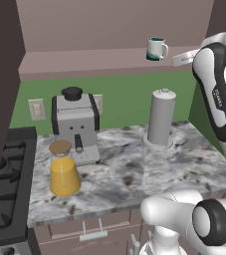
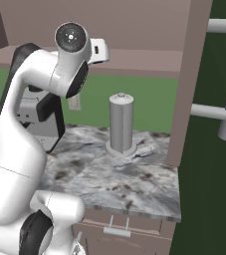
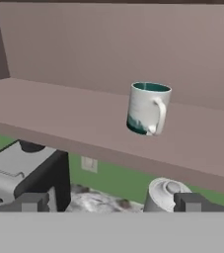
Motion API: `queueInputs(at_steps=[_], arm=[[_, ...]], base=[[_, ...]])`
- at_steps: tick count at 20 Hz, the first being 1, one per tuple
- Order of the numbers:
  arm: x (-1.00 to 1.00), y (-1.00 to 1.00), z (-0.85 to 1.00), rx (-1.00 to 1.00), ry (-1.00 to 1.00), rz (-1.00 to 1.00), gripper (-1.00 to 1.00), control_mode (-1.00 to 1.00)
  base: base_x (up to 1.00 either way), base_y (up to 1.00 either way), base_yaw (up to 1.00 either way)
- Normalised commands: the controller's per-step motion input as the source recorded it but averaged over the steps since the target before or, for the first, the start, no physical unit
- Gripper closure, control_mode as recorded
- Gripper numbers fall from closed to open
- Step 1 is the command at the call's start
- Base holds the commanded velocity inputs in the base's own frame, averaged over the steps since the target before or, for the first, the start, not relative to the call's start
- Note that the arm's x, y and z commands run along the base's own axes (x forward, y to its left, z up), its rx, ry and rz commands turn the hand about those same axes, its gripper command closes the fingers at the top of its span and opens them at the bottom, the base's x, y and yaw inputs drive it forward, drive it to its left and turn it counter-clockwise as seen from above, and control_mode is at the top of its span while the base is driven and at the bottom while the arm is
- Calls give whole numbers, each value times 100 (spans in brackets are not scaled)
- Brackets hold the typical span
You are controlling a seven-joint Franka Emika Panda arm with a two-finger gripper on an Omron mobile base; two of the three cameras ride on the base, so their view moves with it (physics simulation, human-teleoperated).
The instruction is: There is a tray on the dining counter. Grab the cup, mug, and pitcher and place them on the tray. The pitcher may be placed next to the tray if it cannot fit the tray.
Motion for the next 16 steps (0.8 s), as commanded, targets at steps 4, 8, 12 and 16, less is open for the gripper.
queueInputs(at_steps=[4, 8, 12, 16], arm=[[6, -4, 0, 1, 0, 0, -100, -100], [18, -1, 0, 0, 0, 0, -100, -100], [25, 0, 0, 0, 0, 0, -100, -100], [30, 0, 0, 0, 0, 0, -100, -100]], base=[[0, 0, 0], [0, 0, 0], [0, 0, 0], [0, 0, 0]])
